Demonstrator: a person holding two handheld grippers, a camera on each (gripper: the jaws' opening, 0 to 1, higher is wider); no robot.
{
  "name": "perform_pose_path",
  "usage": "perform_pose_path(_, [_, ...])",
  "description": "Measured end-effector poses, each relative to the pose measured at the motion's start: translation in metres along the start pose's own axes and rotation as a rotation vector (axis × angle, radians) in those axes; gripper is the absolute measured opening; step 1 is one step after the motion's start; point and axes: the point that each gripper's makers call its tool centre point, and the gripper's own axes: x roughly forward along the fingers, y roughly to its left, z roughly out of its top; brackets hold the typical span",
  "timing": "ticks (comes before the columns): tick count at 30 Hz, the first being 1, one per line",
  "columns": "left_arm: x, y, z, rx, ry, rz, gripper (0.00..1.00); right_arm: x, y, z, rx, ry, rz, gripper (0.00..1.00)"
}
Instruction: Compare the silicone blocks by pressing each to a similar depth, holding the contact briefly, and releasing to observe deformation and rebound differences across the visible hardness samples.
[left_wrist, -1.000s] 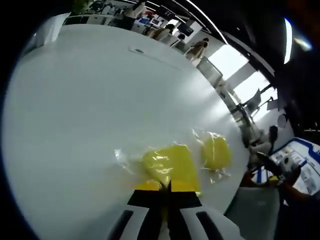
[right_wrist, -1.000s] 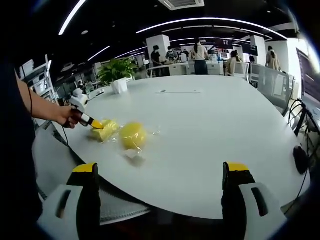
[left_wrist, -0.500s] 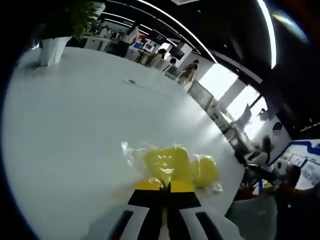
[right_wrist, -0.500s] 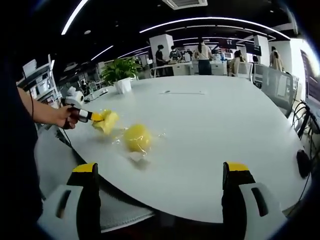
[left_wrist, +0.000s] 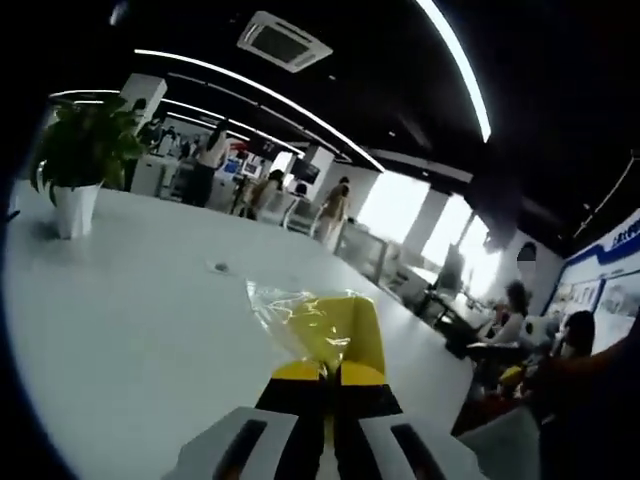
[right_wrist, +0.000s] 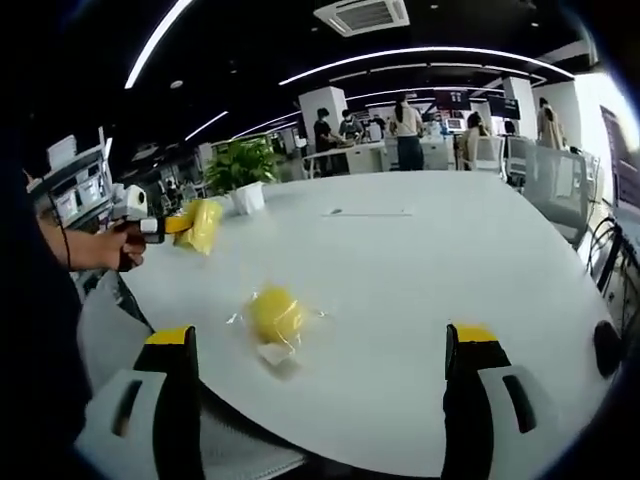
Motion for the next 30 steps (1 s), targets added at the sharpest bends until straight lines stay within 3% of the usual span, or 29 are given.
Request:
perform_pose_path(4, [-0.005, -0.008, 0.013, 0.002, -0.045, -0.012, 0.00, 0.003, 0.005, 0.020, -0.036, -0.027, 0.019, 0.96])
perform_pose_path(10, [-0.013, -0.025, 0.020, 0.011, -0.069, -0.047, 0.00, 0.009, 0.022, 0.045, -0.076, -0.057, 0.076, 0.96])
perform_pose_path(17, [-0.025, -0.050, 0.035, 0.014, -0.115, -0.100, 0.00, 0.017, 0.041, 0.078, -0.064, -0.103, 0.153, 0.96])
perform_pose_path(19, [-0.029, -0.058, 0.037, 0.047, -0.119, -0.110, 0.00, 0.019, 0.048, 0.089, -0.077, -0.114, 0.177, 0.93])
perform_pose_path(22, [-0.031, -0.067, 0.038, 0.098, -0.112, -0.128, 0.00, 0.023, 0.061, 0.101, -0.102, -0.119, 0.226, 0.93])
perform_pose_path(26, [-0.033, -0.075, 0.039, 0.121, -0.117, -0.155, 0.00, 0.032, 0.092, 0.106, -0.133, -0.084, 0.346, 0.94])
perform_pose_path(30, [-0.033, -0.081, 0.039, 0.149, -0.128, -0.157, 0.00, 0.041, 0.115, 0.114, -0.154, -0.092, 0.400, 0.94])
